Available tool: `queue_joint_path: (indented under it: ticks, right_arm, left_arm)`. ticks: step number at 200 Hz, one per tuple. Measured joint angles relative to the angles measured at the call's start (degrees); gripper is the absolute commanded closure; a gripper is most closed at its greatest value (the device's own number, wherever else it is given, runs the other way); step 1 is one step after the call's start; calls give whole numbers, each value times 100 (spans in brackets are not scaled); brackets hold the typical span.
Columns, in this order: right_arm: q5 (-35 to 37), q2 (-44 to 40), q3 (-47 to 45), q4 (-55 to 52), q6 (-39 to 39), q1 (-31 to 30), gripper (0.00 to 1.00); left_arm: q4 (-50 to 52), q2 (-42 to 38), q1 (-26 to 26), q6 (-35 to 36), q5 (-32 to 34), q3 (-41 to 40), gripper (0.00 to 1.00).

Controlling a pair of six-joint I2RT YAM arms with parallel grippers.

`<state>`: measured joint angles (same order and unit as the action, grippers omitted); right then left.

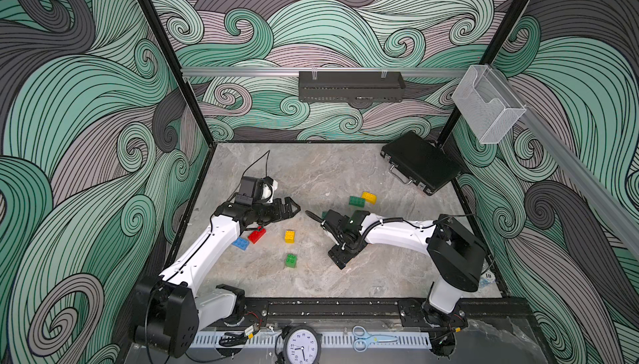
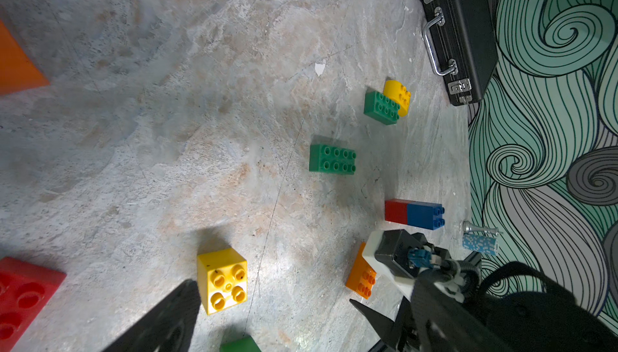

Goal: Assemble an ice cream with lego
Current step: Pick up the lego brick from the center of the board.

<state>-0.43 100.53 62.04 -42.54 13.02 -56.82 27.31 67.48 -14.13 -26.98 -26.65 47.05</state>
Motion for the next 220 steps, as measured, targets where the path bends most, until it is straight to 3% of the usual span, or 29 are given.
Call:
queue_joint_path:
  ticks: [131, 220]
  right_arm:
    - [352, -63, -76, -39, 332, -61, 53]
    - [476, -1515, 778, -1318, 1329, 175, 58]
  left_arm:
    - [-2, -35, 2, -11, 2, 0, 2]
    - [-216, 37, -28, -24, -96, 0, 1]
